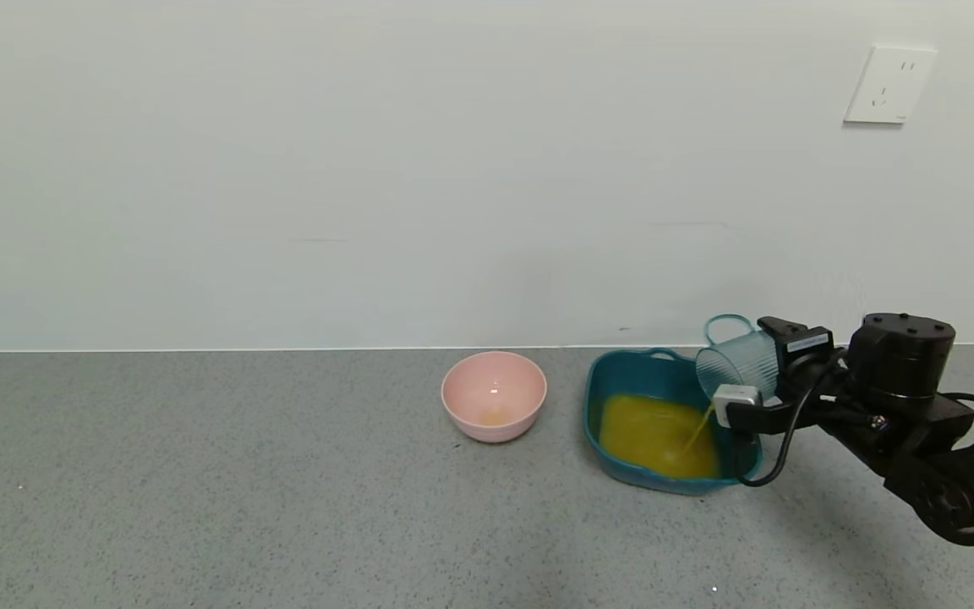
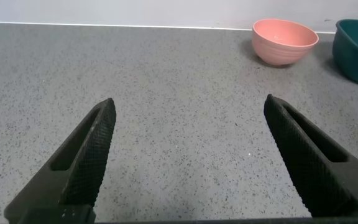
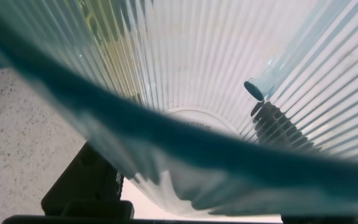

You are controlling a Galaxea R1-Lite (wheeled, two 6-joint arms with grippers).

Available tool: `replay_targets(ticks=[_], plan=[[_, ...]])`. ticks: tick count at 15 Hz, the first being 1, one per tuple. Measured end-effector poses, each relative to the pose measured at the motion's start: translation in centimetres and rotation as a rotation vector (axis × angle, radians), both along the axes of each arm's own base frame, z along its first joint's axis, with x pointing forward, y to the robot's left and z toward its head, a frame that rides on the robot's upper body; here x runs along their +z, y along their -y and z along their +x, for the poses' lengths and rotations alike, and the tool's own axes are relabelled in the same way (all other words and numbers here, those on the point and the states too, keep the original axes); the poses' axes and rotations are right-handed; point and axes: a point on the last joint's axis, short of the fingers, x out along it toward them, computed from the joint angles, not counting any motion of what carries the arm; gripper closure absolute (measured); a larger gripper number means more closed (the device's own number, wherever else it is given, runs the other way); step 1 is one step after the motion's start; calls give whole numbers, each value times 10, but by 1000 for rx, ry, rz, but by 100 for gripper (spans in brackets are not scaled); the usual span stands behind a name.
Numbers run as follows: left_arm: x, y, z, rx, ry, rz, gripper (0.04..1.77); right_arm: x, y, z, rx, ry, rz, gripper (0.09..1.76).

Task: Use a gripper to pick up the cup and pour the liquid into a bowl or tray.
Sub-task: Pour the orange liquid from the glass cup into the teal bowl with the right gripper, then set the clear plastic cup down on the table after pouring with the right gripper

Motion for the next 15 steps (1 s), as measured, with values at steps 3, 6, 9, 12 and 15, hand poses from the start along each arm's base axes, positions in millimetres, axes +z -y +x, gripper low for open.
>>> replay_targets(ticks=[3,6,9,12,15], plan=[[0,0,0,0,0,0,9,0,-3,0,5,0,-37,52],[0,0,0,0,0,0,9,0,-6,-1,4,2,-50,52],[0,0,0,0,0,0,9,-1,-7,-1,8,-3,-57,52],[0,0,0,0,0,0,9,-2,-7,-1,9,-8,-58,52],[0,0,0,0,0,0,9,-3,-7,0,9,-9,-57,52]])
